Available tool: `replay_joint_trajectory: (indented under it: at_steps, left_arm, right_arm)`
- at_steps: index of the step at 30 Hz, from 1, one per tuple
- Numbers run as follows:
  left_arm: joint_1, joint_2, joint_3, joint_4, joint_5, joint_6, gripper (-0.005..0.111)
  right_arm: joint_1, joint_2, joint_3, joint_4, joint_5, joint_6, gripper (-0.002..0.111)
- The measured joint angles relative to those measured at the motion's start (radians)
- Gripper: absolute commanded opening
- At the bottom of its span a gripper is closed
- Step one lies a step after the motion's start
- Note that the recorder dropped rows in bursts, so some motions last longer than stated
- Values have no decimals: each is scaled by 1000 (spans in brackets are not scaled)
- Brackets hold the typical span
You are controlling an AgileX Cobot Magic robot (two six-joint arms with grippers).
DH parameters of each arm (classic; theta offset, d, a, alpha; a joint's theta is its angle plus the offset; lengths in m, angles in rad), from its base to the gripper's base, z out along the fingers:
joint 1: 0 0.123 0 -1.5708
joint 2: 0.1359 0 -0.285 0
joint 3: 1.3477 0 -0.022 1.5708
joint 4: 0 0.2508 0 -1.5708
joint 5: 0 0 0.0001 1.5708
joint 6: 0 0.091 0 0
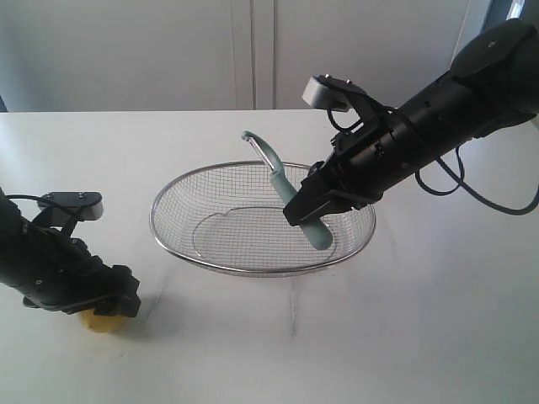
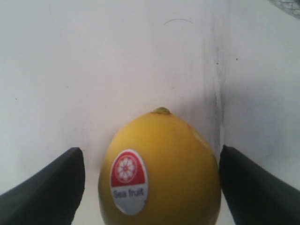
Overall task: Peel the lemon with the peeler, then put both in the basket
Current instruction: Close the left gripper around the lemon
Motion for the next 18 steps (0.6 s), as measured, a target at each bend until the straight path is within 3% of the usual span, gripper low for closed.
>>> replay_joint_trajectory:
  at_steps: [18]
  left_arm:
    - [-2,0,0,0,14,0,80]
  right_arm:
    - [0,0,0,0,0,0,0]
